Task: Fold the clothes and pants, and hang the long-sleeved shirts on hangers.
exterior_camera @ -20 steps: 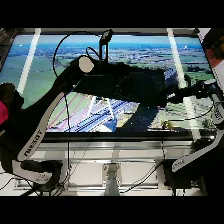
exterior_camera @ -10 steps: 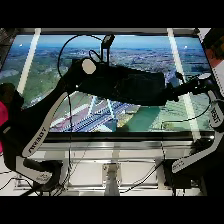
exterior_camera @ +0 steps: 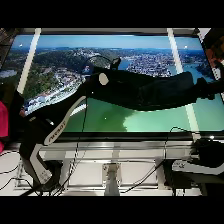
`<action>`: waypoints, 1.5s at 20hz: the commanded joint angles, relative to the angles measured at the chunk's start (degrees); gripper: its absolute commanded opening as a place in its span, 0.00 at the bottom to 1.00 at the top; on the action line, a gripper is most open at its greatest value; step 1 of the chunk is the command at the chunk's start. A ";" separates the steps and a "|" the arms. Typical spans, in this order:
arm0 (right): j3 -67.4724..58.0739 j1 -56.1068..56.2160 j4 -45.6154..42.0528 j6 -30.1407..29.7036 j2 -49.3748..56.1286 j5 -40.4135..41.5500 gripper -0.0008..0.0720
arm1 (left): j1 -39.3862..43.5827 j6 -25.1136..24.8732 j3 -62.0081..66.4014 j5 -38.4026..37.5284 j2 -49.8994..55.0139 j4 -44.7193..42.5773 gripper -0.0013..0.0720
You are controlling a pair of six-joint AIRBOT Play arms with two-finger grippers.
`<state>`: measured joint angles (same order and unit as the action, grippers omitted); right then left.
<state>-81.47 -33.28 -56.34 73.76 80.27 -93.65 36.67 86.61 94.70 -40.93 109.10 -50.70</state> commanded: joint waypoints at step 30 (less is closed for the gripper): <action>-20.22 64.85 0.31 12.31 25.90 41.81 0.76 | -20.00 7.50 0.02 -9.44 -22.38 -28.96 0.07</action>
<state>-96.73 29.85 -51.29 84.23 103.11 -47.16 17.43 94.56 94.70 -50.59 87.15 -79.48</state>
